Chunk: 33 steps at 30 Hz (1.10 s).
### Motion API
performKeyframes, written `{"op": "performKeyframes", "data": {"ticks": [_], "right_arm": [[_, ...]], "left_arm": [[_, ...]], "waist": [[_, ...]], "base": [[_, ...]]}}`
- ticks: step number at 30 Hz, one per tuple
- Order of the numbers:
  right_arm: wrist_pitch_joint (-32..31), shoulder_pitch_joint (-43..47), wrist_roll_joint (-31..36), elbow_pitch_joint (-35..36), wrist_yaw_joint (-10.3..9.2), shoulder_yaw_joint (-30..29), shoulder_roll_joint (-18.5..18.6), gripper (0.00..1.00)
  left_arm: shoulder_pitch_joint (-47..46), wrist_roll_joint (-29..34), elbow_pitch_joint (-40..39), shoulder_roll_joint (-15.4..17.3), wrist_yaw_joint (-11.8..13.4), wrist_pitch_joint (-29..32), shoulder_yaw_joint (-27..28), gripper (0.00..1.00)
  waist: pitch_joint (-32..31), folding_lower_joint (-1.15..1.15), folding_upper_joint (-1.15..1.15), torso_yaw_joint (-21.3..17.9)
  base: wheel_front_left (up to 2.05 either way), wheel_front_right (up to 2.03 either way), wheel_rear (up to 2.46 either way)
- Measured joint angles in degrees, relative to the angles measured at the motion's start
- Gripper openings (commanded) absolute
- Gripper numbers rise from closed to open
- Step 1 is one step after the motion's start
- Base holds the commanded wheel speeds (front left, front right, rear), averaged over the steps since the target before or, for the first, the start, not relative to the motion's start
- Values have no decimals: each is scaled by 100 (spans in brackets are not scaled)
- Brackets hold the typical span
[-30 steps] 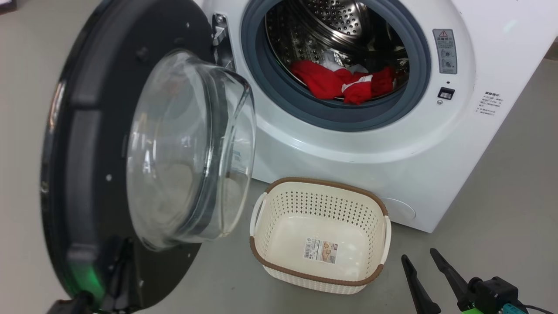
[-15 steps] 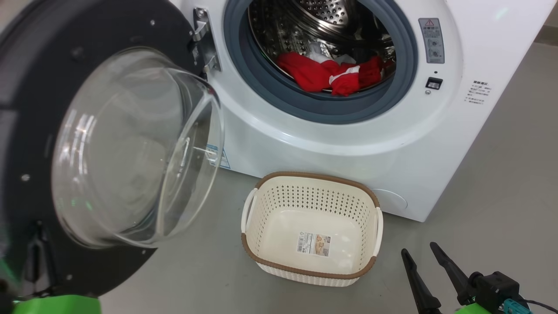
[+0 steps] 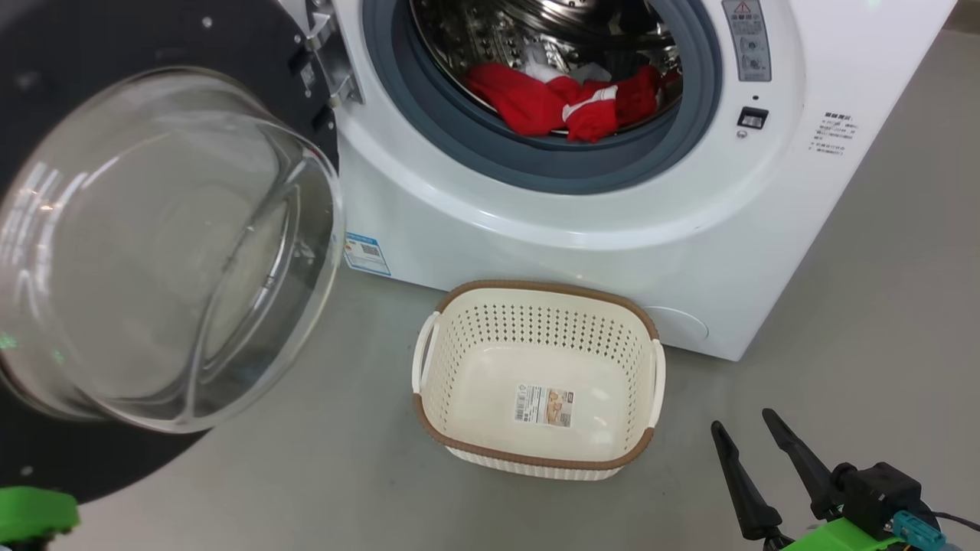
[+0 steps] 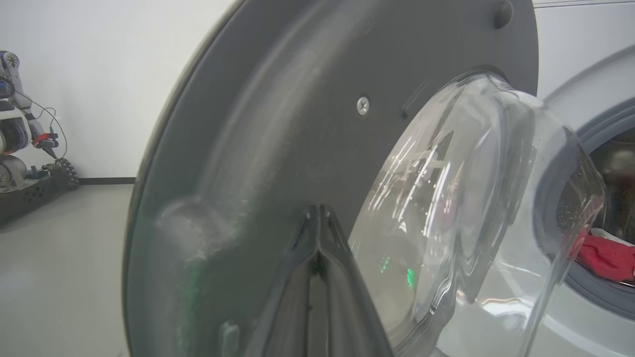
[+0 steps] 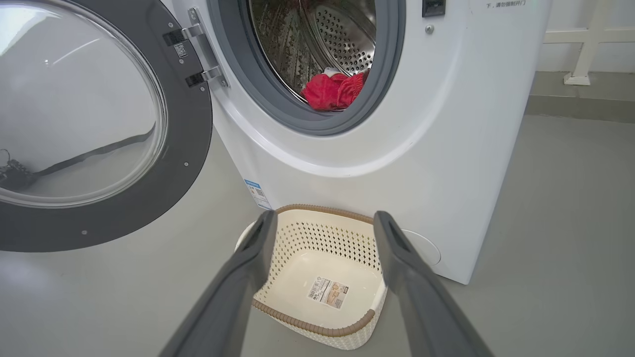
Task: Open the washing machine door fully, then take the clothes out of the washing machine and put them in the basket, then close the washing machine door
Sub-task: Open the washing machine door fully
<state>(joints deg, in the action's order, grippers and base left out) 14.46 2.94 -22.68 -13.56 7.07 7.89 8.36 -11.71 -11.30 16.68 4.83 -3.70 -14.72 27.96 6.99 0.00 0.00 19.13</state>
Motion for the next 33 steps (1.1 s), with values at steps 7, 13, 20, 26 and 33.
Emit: {"op": "performKeyframes", "data": {"ticks": [7, 13, 20, 26, 33], "right_arm": [[0, -86, 0, 37, -1, 3, 52, 100], [0, -211, 0, 67, -1, 2, 78, 100], [0, -218, 1, 68, -1, -3, 90, 100], [0, -230, 114, 68, -1, -13, 89, 100], [0, -230, 122, 64, 0, -16, 54, 100]], "left_arm": [[-521, 22, 493, 175, -92, 0, 417, 0], [-854, 29, 940, 319, -241, -8, 694, 0], [-1114, 168, 1216, 447, -290, -7, 849, 0], [-1206, 323, 1327, 463, -337, -7, 918, 0], [-1162, 378, 1241, 338, -341, -7, 901, 0]], "waist": [[178, 0, 0, -64], [309, 0, 0, -125], [393, 0, 0, -165], [368, 0, 0, -179], [234, 0, 0, -187]], "base": [[0, 0, 0], [0, 0, 0], [0, 0, 0], [0, 0, 0], [0, 0, 0]]}}
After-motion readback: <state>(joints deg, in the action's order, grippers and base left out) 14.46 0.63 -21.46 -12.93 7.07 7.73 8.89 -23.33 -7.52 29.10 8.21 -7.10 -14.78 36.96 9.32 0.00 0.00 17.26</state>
